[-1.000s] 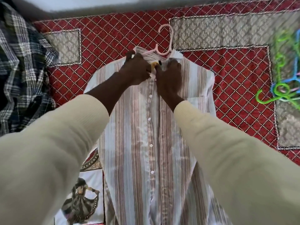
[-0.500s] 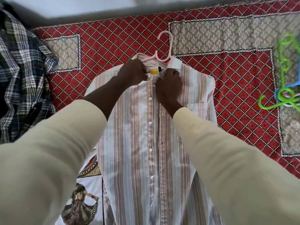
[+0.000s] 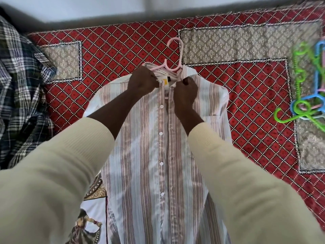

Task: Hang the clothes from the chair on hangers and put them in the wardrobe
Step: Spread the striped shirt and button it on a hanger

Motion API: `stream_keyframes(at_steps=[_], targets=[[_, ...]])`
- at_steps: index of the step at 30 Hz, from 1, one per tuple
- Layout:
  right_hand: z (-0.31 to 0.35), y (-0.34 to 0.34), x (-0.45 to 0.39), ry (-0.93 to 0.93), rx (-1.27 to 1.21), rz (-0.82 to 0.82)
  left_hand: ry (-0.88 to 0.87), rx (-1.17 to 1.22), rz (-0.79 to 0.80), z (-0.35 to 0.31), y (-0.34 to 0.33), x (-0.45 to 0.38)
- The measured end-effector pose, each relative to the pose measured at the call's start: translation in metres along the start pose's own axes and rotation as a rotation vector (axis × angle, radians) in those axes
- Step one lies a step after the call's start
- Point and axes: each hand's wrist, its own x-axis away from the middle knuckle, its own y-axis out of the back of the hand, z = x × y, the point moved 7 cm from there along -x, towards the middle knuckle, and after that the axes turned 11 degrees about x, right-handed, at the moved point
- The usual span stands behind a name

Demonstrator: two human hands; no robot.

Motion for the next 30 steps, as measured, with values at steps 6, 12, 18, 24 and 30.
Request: stream_keyframes(at_steps=[6, 12, 18, 24, 30], targets=[[-0.014, 0.010, 0.011, -0.211, -0.465, 0.146, 0.035, 0.177, 0.022, -0.003, 0.003, -0.002], [-0.005, -0.007, 0.010, -0.199, -0.547, 0.380, 0.019, 0.319, 0.080, 0.001, -0.002, 0.001], [-0.006, -0.013, 0.010, -0.181, -0.447, 0.424, 0.111, 0.401, 0.097, 0.000, -0.003, 0.001], [-0.003, -0.020, 0.009, -0.142, -0.378, 0.408, 0.171, 0.578, 0.010, 0.001, -0.006, 0.008], [-0.004, -0.020, 0.006, -0.154, -0.332, 0.356, 0.207, 0.543, 0.013, 0.002, -0.014, 0.004]])
